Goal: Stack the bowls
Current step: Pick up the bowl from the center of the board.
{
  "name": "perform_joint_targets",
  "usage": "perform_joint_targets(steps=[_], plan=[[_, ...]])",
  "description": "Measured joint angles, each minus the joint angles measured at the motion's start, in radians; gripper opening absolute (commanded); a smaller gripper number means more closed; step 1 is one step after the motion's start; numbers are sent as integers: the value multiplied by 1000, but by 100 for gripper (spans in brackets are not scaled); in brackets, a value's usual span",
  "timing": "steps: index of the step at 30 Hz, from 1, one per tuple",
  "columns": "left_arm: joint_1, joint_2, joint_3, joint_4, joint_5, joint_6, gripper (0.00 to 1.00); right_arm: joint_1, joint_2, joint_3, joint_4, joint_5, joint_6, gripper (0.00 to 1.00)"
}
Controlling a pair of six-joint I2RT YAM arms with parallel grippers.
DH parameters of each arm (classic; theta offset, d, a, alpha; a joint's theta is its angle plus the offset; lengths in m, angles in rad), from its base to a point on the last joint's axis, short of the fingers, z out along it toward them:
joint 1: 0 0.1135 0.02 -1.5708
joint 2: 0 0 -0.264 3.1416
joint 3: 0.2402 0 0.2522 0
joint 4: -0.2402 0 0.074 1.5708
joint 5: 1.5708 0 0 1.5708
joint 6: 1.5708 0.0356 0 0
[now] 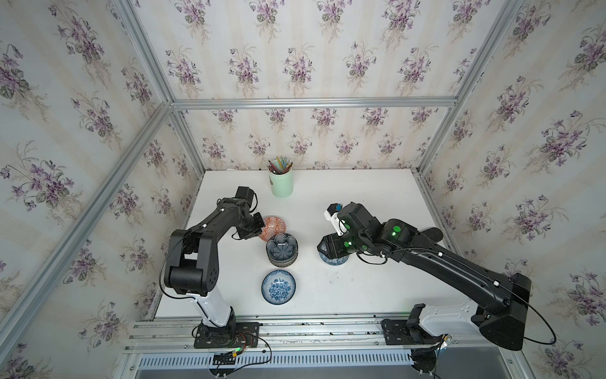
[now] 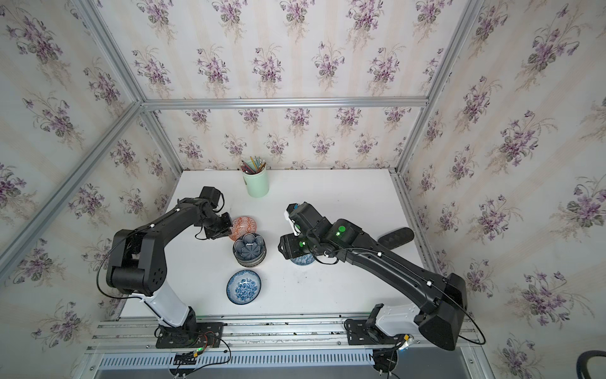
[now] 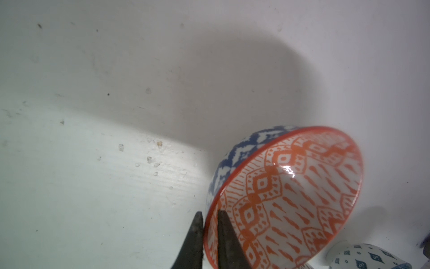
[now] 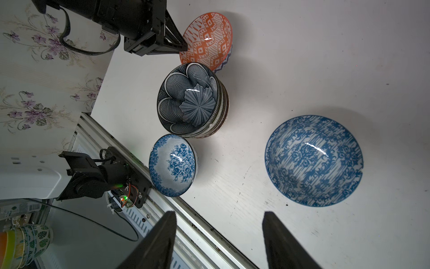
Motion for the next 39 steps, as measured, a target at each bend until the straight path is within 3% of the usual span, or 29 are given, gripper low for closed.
perform_joint_targets(steps=[8, 18, 23, 34, 39], plan=[[0, 5, 0, 0, 0, 3, 15, 0, 0, -10, 11, -3, 2, 64], [1, 9, 0, 13, 28, 13, 0, 0, 0, -18, 13, -3, 2, 64], [2, 9, 15, 5, 27, 21, 0, 0, -1, -20, 13, -3, 2, 64], [6, -16, 212, -127, 5, 37, 0, 0, -1, -5, 11, 1, 2, 64], [5, -52, 319, -222, 49, 65, 0, 0, 10, 48, 9, 5, 2, 64]])
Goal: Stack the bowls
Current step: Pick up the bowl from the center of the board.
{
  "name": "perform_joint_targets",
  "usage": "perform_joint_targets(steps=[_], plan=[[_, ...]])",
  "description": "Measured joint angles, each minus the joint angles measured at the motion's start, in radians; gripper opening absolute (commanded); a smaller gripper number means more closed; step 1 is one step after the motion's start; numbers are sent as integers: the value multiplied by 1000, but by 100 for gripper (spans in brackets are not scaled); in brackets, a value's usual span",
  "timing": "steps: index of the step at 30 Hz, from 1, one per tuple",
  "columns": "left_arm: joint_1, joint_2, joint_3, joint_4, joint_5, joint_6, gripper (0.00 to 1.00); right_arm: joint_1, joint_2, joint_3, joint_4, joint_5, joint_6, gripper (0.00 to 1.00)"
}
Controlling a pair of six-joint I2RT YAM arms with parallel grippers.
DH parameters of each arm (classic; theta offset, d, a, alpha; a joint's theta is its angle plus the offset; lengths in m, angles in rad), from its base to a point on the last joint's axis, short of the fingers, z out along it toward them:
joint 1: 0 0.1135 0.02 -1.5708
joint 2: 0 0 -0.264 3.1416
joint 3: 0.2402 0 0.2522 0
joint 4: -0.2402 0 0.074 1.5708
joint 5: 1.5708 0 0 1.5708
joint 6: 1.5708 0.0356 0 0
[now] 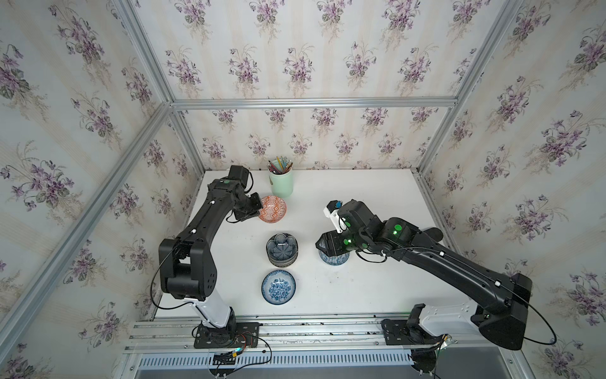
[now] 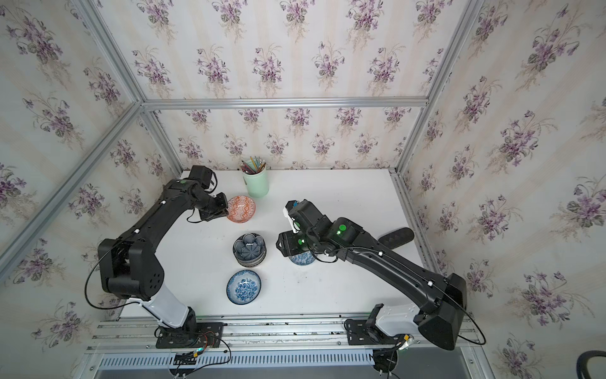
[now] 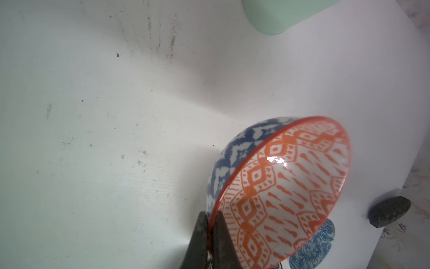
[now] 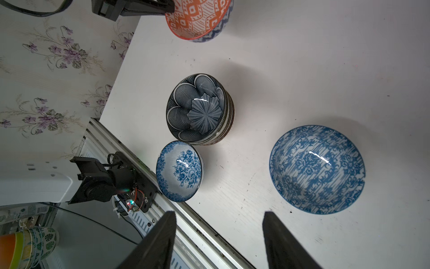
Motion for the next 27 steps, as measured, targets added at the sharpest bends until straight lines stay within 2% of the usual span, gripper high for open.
perform_joint_targets(steps=[6, 14, 19, 27], plan=[[-35, -64, 72, -135, 93, 73, 0, 0, 37, 71, -24, 11, 0, 61], [-192, -164, 50, -272, 152, 145, 0, 0, 103, 171, -50, 22, 0, 49], [-251, -200, 3, -294, 160, 146, 0, 0, 128, 189, -77, 29, 5, 38], [-301, -215, -45, -280, 159, 134, 0, 0, 154, 189, -95, 21, 13, 36]])
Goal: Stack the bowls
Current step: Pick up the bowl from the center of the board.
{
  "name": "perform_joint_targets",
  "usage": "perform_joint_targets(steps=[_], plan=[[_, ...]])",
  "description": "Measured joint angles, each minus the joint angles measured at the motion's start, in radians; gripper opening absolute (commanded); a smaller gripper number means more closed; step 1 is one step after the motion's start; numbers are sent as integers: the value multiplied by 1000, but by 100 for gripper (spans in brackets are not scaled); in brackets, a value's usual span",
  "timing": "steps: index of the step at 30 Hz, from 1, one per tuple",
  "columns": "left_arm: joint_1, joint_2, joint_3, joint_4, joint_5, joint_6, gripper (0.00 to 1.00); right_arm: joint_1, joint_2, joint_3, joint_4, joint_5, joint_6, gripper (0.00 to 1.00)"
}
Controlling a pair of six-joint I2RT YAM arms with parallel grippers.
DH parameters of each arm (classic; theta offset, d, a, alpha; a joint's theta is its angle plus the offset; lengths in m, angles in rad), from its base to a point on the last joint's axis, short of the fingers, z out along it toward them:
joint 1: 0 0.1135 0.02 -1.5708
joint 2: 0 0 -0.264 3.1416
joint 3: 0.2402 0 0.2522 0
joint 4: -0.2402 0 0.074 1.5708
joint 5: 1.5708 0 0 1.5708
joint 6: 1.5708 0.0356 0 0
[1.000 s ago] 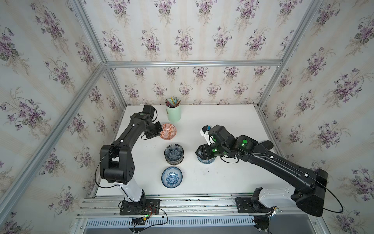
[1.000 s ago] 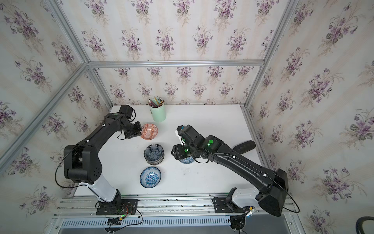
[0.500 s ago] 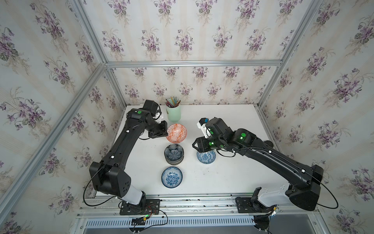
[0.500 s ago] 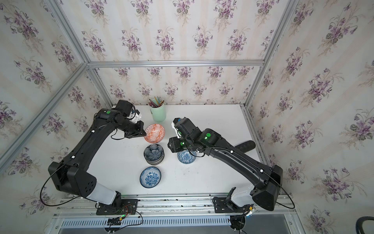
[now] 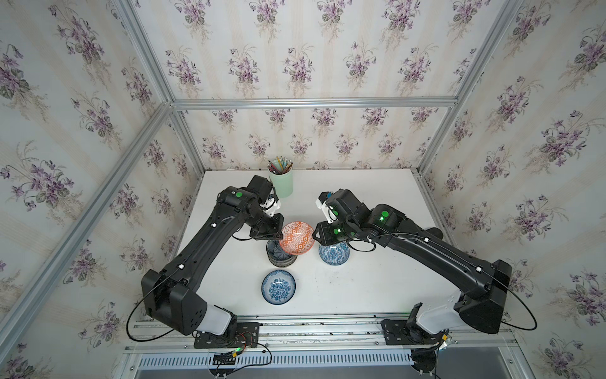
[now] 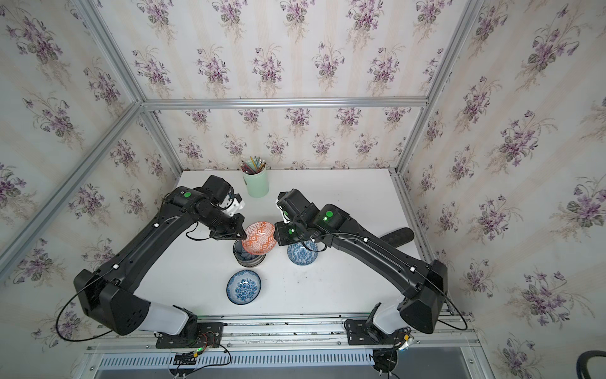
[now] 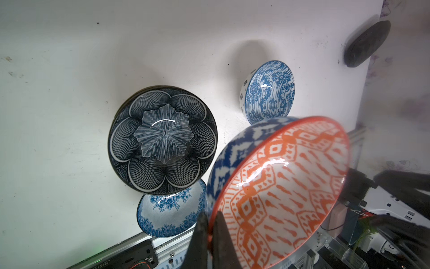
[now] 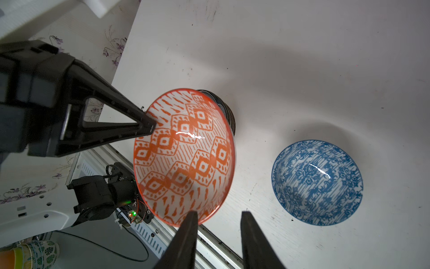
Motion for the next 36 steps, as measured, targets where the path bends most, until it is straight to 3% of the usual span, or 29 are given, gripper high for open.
perform_joint_targets(steps=[16, 27, 34, 36], plan=[[-19, -16, -55, 43, -4, -27, 0, 0, 86, 8, -23, -6, -3, 28], [-23, -26, -67, 48, -9, -38, 0, 0, 117, 13, -23, 3, 1, 16], [-27, -31, -82, 39, -8, -45, 0, -3, 143, 31, -24, 27, 18, 0], [-25, -33, -87, 39, -9, -48, 0, -2, 151, 40, -25, 27, 17, 0]])
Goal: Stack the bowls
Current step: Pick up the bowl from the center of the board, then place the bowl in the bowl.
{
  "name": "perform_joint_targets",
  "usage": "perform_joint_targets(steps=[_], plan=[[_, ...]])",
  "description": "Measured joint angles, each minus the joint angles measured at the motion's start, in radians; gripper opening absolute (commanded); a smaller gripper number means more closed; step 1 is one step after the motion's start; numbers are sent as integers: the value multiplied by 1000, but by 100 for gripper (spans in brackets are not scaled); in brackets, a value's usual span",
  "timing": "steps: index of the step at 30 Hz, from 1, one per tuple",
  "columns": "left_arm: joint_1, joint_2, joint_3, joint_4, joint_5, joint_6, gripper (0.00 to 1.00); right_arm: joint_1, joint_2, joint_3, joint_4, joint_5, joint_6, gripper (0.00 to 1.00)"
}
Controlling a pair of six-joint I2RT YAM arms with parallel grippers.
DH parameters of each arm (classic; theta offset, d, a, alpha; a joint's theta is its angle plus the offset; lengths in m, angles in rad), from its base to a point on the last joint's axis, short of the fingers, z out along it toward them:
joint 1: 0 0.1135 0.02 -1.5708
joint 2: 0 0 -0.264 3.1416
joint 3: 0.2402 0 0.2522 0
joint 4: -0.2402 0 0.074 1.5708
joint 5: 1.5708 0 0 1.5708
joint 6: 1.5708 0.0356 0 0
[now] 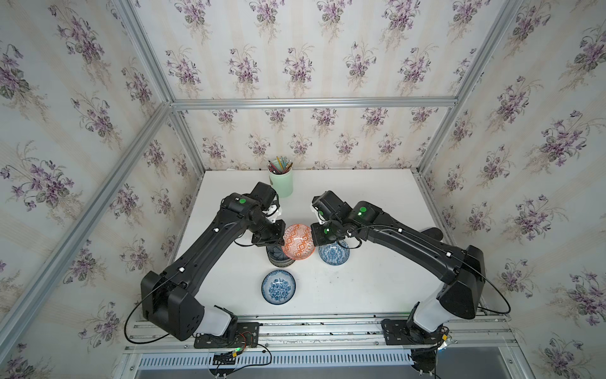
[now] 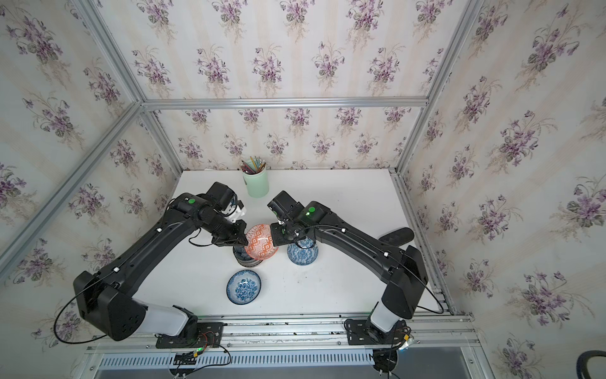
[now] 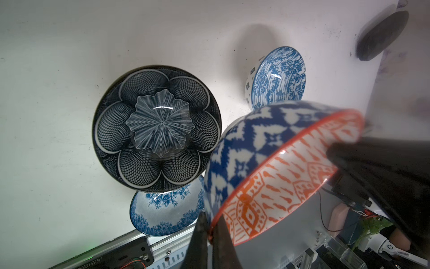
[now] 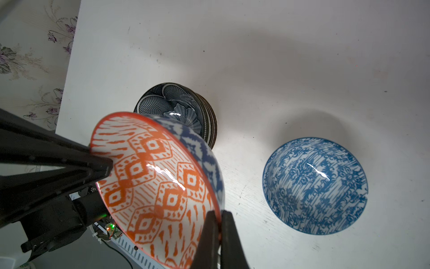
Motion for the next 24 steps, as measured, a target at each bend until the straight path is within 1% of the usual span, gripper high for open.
perform_joint_targets(steps=[9, 11, 13, 14, 17, 19, 24], plan=[[0, -40, -17, 22, 0, -18, 0, 0, 21, 59, -45, 0, -9, 0], [0, -43, -17, 26, 2, -19, 10, -3, 25, 71, -59, -1, -13, 0], [0, -50, -17, 33, 2, -19, 27, -12, 28, 79, -65, -5, -21, 0], [0, -56, -16, 41, 6, -18, 33, -17, 28, 81, -69, -8, -29, 0], [0, -80, -7, 60, 10, -20, 47, -37, 28, 82, -97, -28, -35, 0], [0, -93, -1, 65, 10, -19, 51, -52, 26, 82, -107, -32, -48, 0], [0, -134, 4, 69, 5, -22, 52, -92, 17, 74, -117, -60, -57, 0]])
